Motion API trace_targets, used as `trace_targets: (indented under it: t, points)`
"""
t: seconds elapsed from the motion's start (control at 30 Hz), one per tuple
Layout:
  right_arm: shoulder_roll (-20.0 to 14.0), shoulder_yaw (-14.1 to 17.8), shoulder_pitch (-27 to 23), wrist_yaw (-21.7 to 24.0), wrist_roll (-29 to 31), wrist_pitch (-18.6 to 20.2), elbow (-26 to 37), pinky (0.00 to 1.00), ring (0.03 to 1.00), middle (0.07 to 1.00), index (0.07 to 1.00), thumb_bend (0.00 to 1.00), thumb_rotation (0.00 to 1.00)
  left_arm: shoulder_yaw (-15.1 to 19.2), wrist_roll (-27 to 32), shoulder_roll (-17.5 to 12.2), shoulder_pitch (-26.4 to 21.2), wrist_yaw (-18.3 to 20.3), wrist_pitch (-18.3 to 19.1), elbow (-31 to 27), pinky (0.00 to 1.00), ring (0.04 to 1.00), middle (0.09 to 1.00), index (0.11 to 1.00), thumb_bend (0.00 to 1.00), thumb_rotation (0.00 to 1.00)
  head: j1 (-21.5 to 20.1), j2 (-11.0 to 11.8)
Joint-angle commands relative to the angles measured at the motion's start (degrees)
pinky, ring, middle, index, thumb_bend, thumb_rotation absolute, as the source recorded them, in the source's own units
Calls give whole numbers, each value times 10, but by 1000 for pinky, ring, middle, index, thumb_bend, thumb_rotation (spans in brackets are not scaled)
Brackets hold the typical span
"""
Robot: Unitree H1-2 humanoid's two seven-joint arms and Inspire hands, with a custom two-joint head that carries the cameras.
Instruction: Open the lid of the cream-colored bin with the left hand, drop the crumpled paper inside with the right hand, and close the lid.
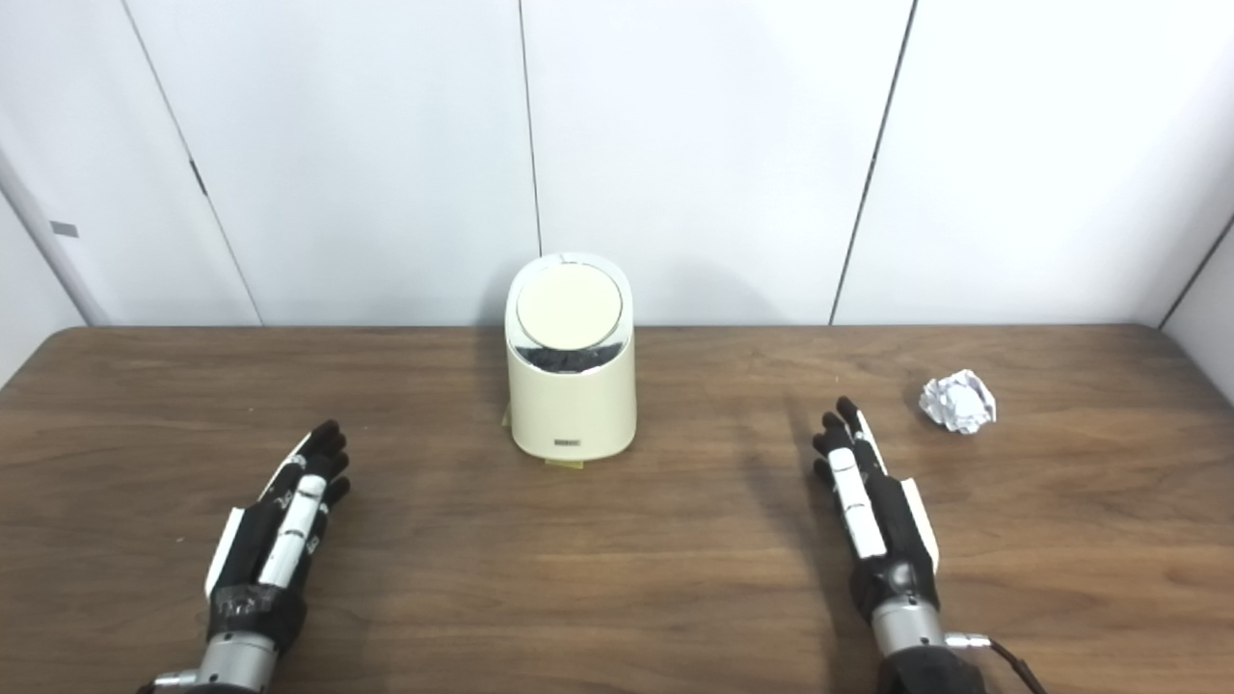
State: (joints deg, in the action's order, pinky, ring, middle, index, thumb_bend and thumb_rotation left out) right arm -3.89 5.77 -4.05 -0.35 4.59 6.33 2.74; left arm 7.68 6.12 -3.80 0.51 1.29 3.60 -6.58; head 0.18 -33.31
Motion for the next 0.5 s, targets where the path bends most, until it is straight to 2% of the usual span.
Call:
trace_targets:
  t: [0.0,0.1,0.2,0.37,0.47]
  points:
    - [-6,3,-17,3,2,-18,-1,934,935,958,973,500,839,-1,-9,-4,-31,-8,-2,-30,955,950,932,950,615,447,5,6]
    - [-8,3,-17,4,2,-27,-10,938,937,960,977,511,845,-7,-30,-8,-52,-18,13,-45,976,953,922,937,696,406,9,10]
    - [-10,3,-17,4,4,-33,-17,946,942,964,981,503,850,-18,-71,-19,-76,-25,38,-66,975,944,901,913,781,417,10,13]
    - [-13,1,-17,6,3,-36,-22,950,948,967,983,497,860,-33,-117,-42,-130,-22,68,-100,863,911,894,876,807,370,12,15]
    - [-12,1,-17,6,5,-38,-23,950,948,966,984,490,861,-41,-131,-52,-171,-16,72,-100,893,910,883,862,793,330,13,17]
